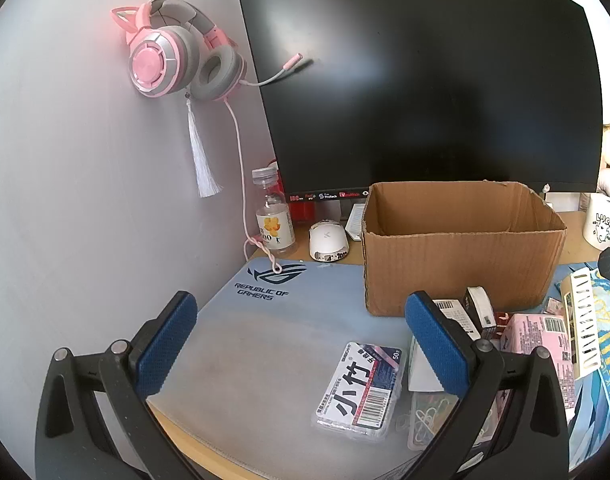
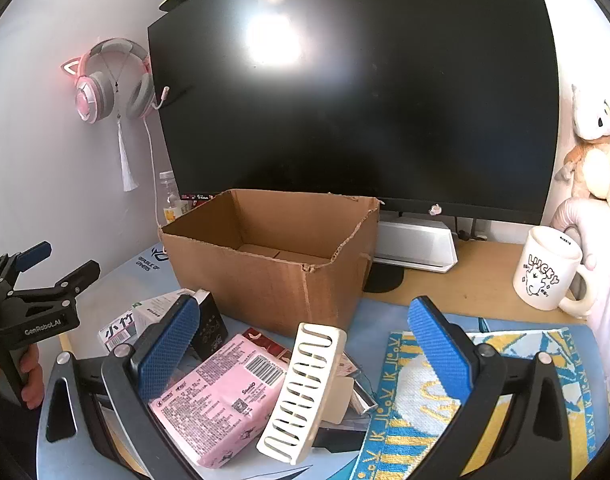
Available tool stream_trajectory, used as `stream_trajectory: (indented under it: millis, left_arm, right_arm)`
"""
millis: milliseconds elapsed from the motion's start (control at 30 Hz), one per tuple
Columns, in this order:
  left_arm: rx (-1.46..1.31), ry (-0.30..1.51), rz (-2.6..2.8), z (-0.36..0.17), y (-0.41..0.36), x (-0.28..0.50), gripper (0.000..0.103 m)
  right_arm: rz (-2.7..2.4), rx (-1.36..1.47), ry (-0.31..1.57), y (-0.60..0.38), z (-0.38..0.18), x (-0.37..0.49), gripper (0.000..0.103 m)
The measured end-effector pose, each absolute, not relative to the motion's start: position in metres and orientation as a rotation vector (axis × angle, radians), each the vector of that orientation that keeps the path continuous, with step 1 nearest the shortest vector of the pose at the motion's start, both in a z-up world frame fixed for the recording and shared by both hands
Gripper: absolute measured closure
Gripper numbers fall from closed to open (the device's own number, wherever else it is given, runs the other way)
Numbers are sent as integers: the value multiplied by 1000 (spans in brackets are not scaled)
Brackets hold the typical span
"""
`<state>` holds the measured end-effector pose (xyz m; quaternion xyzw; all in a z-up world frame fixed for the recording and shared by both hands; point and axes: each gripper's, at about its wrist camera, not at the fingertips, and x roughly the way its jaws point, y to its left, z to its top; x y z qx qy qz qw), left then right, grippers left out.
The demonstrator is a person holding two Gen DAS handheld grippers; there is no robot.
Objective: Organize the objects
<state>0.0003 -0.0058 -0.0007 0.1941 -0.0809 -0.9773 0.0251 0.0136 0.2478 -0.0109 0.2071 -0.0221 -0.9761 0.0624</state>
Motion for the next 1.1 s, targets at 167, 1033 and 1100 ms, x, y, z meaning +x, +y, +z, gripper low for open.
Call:
stream_trajectory:
  millis: [167,1033,1100]
  left_arm:
    - [599,-251,-3022,-1,-6,0,0]
    - [605,-239,-3023,-2,-6,1,0]
    - [605,-239,-3023,-2,-6,0,0]
  right_arm:
    - [-2949,628,-62,248,-9,14,0]
    - [-2948,637,-69,250,-8,14,0]
    - [-2948,638,-69,250,-8,14,0]
